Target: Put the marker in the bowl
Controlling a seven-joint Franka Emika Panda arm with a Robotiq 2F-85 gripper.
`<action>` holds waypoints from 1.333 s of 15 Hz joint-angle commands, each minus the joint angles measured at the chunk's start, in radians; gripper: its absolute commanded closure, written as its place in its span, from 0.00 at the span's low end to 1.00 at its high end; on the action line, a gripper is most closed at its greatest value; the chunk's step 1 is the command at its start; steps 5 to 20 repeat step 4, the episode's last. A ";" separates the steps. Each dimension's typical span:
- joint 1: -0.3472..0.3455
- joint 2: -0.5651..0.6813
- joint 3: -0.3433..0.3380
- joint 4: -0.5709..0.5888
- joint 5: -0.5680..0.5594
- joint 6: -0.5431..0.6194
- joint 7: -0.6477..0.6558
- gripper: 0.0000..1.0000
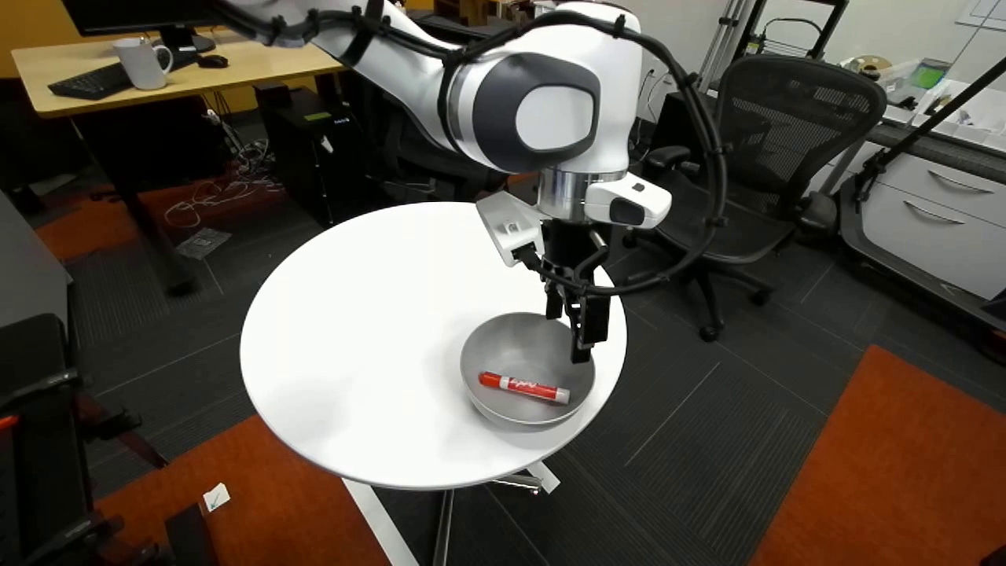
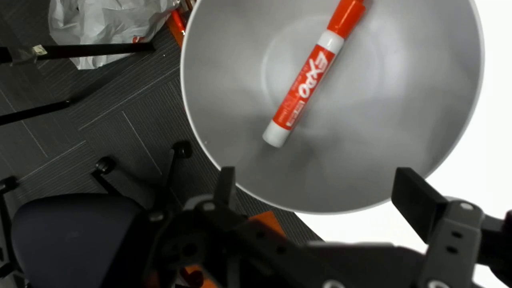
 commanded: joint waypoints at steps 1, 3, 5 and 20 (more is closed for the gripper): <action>-0.001 0.004 0.000 0.005 0.001 -0.003 -0.005 0.00; -0.002 0.005 0.001 0.005 0.001 -0.003 -0.011 0.00; -0.002 0.005 0.001 0.005 0.001 -0.003 -0.011 0.00; -0.002 0.005 0.001 0.005 0.001 -0.003 -0.011 0.00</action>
